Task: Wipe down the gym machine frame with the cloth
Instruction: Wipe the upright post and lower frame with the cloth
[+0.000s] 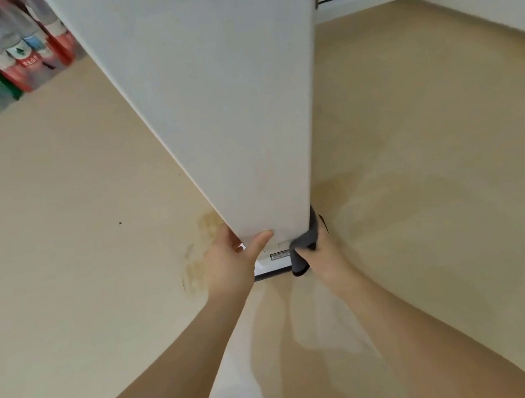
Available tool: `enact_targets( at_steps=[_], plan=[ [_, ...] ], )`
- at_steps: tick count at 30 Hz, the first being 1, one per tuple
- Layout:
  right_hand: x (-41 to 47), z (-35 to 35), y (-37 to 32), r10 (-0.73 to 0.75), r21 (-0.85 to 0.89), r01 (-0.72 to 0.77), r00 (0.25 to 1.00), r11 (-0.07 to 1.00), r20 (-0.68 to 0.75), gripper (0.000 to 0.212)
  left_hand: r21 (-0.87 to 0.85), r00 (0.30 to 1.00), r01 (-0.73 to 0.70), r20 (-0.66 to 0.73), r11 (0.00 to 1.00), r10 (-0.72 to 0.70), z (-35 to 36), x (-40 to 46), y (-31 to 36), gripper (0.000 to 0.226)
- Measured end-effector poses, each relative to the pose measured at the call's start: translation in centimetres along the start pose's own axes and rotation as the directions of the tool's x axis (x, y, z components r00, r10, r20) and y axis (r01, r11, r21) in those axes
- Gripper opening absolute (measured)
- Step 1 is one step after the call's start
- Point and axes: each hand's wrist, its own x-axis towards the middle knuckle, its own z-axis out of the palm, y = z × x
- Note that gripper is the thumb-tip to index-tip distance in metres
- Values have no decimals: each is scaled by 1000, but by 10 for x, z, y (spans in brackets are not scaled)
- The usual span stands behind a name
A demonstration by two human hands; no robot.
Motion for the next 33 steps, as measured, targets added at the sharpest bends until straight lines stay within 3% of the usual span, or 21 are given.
enact_targets(
  at_steps=[7, 11, 16, 22, 27, 30, 33],
  plan=[
    [-30, 4, -35, -197, 57, 216, 952, 975, -235, 45, 20, 1000, 3, 12, 1000, -3, -3, -1, 0, 33],
    [-38, 2, -58, -371, 4, 389, 882, 921, -291, 55, -3, 1000, 14, 19, 1000, -14, -5, -1, 4, 31],
    [-17, 24, -12, -297, 23, 311, 925, 950, -238, 71, 152, 995, -98, 11, 983, 98, -3, -2, -1, 35],
    [-7, 22, 3, -184, 95, 198, 973, 976, -137, 74, 133, 994, -105, -12, 986, 107, 1, -5, -2, 34],
    [-34, 12, -61, -387, 83, 407, 903, 910, -188, 66, 149, 1000, -30, 14, 988, 28, 2, -15, 13, 33],
    [-51, 8, -107, -536, 96, 562, 819, 822, -204, 66, 36, 1000, 9, -9, 999, -8, -1, -28, 20, 31],
    [-50, 7, -109, -551, 35, 563, 819, 826, -161, 68, -107, 992, -72, -114, 992, 60, -14, -43, 30, 52]
  ],
)
